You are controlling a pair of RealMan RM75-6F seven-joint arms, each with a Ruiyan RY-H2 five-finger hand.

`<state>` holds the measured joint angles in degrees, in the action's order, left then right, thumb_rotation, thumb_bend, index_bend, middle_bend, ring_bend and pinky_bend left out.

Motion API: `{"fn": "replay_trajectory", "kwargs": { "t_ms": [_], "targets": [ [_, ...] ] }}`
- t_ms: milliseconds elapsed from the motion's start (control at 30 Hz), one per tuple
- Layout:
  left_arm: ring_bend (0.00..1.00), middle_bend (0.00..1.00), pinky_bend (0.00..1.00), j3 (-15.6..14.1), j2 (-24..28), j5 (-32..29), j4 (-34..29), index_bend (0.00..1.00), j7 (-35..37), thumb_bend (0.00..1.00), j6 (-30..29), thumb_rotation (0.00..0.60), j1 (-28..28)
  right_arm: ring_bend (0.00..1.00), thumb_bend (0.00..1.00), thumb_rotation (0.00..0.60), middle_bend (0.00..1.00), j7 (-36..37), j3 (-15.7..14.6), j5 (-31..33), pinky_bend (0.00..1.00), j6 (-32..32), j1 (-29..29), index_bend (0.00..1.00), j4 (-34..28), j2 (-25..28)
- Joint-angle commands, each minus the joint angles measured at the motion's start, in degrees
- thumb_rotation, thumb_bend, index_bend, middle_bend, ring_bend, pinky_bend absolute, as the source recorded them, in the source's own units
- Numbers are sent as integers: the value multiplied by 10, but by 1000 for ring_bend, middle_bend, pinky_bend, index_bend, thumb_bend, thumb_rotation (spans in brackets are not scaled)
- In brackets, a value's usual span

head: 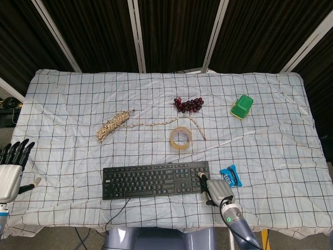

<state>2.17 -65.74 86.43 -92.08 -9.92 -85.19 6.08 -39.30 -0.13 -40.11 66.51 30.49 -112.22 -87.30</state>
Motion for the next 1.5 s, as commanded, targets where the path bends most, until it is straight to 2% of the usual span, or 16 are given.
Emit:
{"fn": "replay_trajectory", "kwargs": {
  "t_ms": [33,400,600,733,900,1000,1167,1200,1367,1433,1500],
  "targets": [
    [0,0,0,0,0,0,0,0,0,108,0,600,0,906,612,600,942,-2,-3,4,781,3,1,88,-1,-1],
    [0,0,0,0,-1,1,1,0,0,108,-1,600,0,906,613,600,942,-8,-16,17,781,9,5,104,-3,-12],
    [0,0,0,1,-1,0,1,0,2,108,-1,600,0,906,613,600,942,-1,-12,8,781,17,5,104,-3,-20],
    [0,0,0,1,-1,1,2,0,4,106,-3,600,0,897,607,600,942,23,-3,-30,781,29,-1,103,1,-24],
    [0,0,0,1,-1,1,1,0,5,108,-3,600,0,838,526,600,914,75,19,-117,756,56,-14,93,10,-26],
    [0,0,0,1,-1,1,1,0,5,108,-3,600,0,715,489,600,783,109,35,-174,668,80,-22,89,10,-20],
    [0,0,0,0,-1,3,0,0,5,107,-4,600,0,427,416,600,465,154,33,-249,574,88,-35,117,2,22],
    [0,0,0,0,-1,4,0,0,5,107,-4,600,-1,391,407,600,430,161,30,-261,559,89,-38,116,-1,33],
    [0,0,0,-1,-1,6,0,0,5,108,-6,600,-1,128,357,600,206,192,2,-321,323,95,-57,109,-10,89],
    [0,0,0,-1,-1,8,1,0,5,107,-6,600,-1,42,333,600,131,208,-17,-359,249,104,-72,98,-7,121],
    [0,0,0,-2,-1,10,1,0,4,107,-8,600,-1,3,307,600,66,218,-35,-388,186,114,-85,78,1,147]
  ]
}}
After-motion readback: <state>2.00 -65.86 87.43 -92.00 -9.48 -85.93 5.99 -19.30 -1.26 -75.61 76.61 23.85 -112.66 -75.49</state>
